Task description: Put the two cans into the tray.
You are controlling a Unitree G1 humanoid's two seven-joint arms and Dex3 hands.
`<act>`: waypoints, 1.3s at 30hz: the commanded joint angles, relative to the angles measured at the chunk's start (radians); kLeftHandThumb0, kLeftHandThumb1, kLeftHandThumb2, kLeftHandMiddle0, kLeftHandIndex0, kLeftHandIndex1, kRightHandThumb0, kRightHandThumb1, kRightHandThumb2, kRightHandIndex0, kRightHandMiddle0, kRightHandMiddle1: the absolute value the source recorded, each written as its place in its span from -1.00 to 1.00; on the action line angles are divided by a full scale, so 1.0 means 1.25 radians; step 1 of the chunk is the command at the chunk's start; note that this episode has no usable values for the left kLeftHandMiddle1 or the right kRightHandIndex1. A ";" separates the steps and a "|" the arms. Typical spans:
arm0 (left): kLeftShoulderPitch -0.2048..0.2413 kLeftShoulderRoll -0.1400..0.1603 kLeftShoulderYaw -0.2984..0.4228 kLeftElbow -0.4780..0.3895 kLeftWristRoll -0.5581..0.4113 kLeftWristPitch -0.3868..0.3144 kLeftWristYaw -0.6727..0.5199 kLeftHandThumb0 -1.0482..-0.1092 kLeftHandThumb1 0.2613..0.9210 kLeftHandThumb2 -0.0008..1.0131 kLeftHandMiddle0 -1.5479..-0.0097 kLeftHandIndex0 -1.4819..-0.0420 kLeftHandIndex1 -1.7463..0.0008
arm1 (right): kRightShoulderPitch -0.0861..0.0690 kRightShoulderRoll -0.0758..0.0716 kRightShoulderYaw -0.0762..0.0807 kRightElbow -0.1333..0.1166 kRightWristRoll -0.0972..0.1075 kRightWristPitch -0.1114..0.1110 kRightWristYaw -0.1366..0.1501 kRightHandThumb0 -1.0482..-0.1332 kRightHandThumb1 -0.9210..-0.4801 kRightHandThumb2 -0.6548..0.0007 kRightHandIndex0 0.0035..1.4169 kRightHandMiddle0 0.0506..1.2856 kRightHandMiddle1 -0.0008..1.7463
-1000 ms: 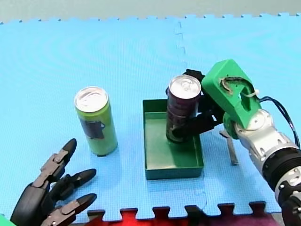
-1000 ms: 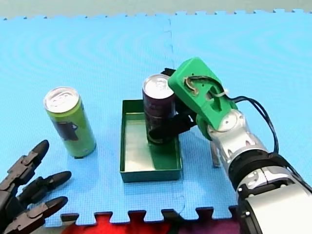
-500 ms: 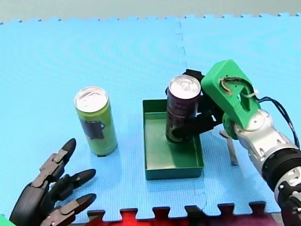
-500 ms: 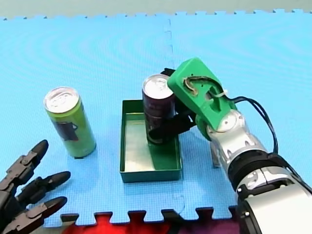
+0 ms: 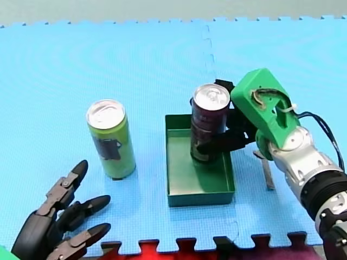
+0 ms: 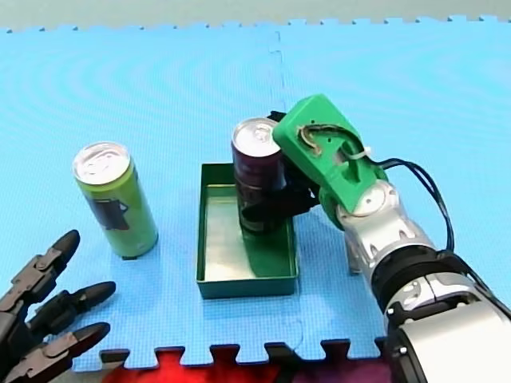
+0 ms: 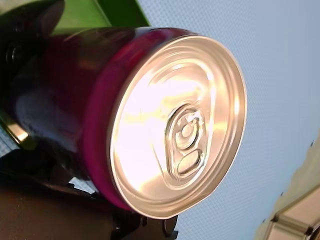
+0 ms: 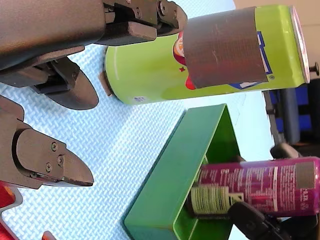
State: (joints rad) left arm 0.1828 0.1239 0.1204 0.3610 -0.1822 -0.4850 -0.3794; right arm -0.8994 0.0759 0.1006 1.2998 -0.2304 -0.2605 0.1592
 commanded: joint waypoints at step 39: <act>-0.008 0.007 0.009 0.010 -0.043 0.013 -0.036 -1.00 1.00 -0.86 0.39 0.81 1.00 | 0.004 -0.050 0.087 0.012 -0.083 -0.070 0.061 -0.99 -0.05 0.98 -0.67 -0.90 -1.00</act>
State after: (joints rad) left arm 0.1758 0.1282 0.1271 0.3694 -0.2241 -0.4739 -0.4181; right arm -0.9002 0.0259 0.2064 1.3086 -0.3305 -0.3544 0.2351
